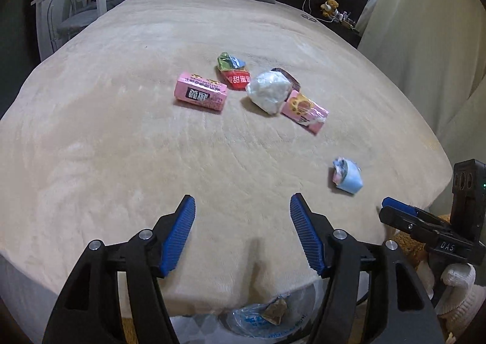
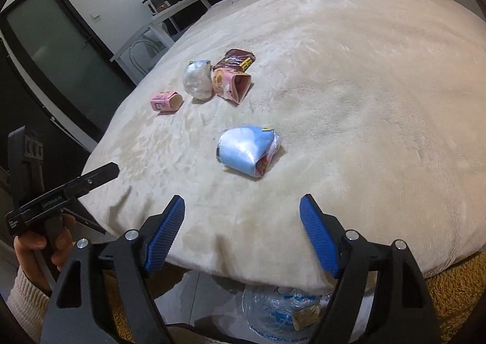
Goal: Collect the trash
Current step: 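Raise both tools back over the trash on the bed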
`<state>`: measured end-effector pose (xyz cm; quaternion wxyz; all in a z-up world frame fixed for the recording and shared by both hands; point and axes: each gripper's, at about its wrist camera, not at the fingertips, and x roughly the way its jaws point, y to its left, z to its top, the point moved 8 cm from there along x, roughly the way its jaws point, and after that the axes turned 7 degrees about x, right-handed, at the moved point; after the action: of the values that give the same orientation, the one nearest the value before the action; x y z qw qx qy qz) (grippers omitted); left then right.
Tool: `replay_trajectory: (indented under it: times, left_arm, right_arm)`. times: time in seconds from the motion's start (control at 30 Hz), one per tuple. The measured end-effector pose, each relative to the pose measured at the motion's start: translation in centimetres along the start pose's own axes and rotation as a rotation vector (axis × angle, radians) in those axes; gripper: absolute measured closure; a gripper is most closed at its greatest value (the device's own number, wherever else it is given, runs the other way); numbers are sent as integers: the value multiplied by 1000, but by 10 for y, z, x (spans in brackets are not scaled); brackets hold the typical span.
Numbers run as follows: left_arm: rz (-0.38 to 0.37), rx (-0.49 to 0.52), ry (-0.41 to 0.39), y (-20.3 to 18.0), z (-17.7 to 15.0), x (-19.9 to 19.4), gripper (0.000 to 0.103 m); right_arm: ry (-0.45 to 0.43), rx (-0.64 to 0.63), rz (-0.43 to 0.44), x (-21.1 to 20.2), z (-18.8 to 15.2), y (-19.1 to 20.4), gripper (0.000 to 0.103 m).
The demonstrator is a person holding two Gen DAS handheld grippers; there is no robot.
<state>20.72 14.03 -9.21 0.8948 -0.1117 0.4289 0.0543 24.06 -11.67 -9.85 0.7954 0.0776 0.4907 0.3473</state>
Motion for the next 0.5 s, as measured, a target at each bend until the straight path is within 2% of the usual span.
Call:
replay_trajectory:
  times: [0.23, 0.33, 0.47, 0.5]
  left_arm:
    - [24, 13, -23, 18, 28, 18, 35]
    - [31, 10, -35, 25, 38, 23, 24]
    - [46, 17, -44, 30, 48, 28, 23]
    - [53, 24, -45, 32, 51, 29, 23]
  right_arm:
    - [1, 6, -72, 34, 22, 2, 26]
    - [12, 9, -104, 48, 27, 3, 26]
    - [-9, -2, -151, 58, 35, 5, 26]
    - [-8, -6, -173, 61, 36, 5, 32]
